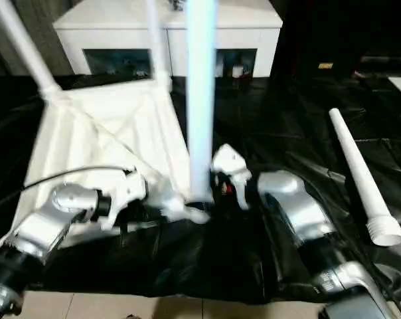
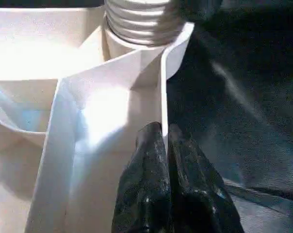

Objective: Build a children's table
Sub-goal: Rotate leg to tighten

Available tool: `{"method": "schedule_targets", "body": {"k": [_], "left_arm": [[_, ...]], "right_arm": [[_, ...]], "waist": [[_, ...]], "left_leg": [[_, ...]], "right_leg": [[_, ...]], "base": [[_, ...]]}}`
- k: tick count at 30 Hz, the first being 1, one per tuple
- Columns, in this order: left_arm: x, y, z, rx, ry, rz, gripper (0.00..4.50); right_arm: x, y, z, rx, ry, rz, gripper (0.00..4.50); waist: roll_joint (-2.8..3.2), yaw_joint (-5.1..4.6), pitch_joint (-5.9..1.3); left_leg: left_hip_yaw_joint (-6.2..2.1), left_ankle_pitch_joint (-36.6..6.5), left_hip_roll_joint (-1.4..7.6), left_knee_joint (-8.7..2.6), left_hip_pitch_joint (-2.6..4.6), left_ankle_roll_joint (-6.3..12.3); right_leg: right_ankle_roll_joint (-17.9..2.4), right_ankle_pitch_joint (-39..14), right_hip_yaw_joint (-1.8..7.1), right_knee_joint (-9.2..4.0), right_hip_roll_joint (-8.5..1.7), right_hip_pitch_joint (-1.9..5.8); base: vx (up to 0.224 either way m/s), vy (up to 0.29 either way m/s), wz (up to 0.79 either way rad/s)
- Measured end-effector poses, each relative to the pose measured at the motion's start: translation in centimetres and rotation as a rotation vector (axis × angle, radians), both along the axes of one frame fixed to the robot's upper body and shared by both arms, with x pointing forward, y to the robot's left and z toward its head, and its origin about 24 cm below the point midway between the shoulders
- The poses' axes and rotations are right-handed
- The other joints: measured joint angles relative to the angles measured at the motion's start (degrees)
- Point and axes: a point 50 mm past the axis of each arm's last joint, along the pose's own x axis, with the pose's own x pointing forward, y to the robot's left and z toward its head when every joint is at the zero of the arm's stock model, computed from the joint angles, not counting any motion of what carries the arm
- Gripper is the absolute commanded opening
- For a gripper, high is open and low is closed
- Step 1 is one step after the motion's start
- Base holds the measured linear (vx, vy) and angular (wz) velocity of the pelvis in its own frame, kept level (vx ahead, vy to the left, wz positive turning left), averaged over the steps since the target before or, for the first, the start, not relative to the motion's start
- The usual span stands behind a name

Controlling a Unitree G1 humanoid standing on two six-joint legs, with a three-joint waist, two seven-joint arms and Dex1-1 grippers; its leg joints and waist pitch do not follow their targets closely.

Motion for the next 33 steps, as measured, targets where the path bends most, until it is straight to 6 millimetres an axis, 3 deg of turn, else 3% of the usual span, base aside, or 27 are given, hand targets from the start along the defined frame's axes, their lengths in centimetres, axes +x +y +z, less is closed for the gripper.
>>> {"method": "schedule_targets", "body": {"k": [8, 10, 13, 15, 24, 26, 28, 33], "left_arm": [[0.0, 0.4, 0.1, 0.010, -0.007, -0.018, 0.00], [0.0, 0.4, 0.1, 0.010, -0.008, -0.018, 0.00], [0.0, 0.3, 0.1, 0.009, -0.009, -0.018, 0.00], [0.0, 0.3, 0.1, 0.009, -0.009, -0.018, 0.00], [0.1, 0.7, -0.1, 0.013, -0.011, 0.000, 0.00], [0.4, 0.9, -0.2, 0.014, -0.023, 0.045, 0.00], [0.9, 0.8, -0.4, 0.005, -0.030, 0.122, 0.00], [2.7, -1.5, -0.8, -0.032, -0.049, 0.337, 0.00]], "right_arm": [[-0.5, 0.2, -0.3, -0.047, 0.024, 0.065, 4.08], [-0.4, 0.2, -0.3, -0.047, 0.027, 0.059, 3.66], [-0.3, 0.2, -0.4, -0.042, 0.026, 0.042, 3.65], [-0.3, 0.2, -0.4, -0.040, 0.026, 0.040, 3.26], [0.0, 0.7, -1.0, -0.001, 0.036, -0.005, 2.78], [0.4, 1.3, -1.4, 0.024, 0.024, -0.074, 2.77], [1.1, 2.0, -1.9, 0.053, 0.011, -0.188, 2.76], [3.3, 3.6, -2.5, 0.085, -0.012, -0.542, 2.75]], "waist": [[-0.08, 0.12, 0.05], [-0.09, 0.14, 0.05], [-0.08, 0.08, 0.05], [-0.08, 0.08, 0.05], [-0.09, -0.10, 0.04], [-0.16, -0.56, 0.01], [-0.17, -1.68, 0.00], [-0.23, -3.39, -0.02]], "left_leg": [[-0.06, 0.02, 0.01, 0.17, 0.00, -0.04], [-0.08, 0.03, 0.01, 0.20, -0.02, -0.04], [-0.09, 0.03, 0.01, 0.33, -0.05, -0.04], [-0.09, 0.03, 0.01, 0.39, -0.07, -0.04], [-0.09, 0.03, 0.00, 0.44, -0.01, -0.04], [-0.09, 0.03, 0.00, 0.47, 0.02, -0.05], [-0.10, 0.08, -0.01, 0.47, 0.04, -0.13], [-0.25, 0.13, -0.05, 0.46, 0.18, -0.23]], "right_leg": [[0.36, -0.20, -0.04, 0.61, -0.07, -0.10], [0.37, -0.21, -0.05, 0.63, -0.07, -0.10], [0.37, -0.21, -0.05, 0.65, -0.08, -0.10], [0.37, -0.21, -0.05, 0.66, -0.10, -0.09], [0.37, -0.21, -0.06, 0.75, -0.13, -0.02], [0.37, -0.21, -0.05, 0.88, -0.13, -0.01], [0.37, -0.21, -0.03, 0.95, -0.13, 0.10], [0.60, -0.32, -0.09, 0.96, -0.13, 0.13]], "base": [[0.000, 0.000, 0.00], [0.000, 0.000, 0.00], [0.000, 0.000, 0.00], [0.000, 0.000, 0.00], [0.000, 0.000, 0.00], [0.000, 0.000, 0.00], [0.000, 0.000, 0.00], [0.000, 0.000, 0.00]]}}
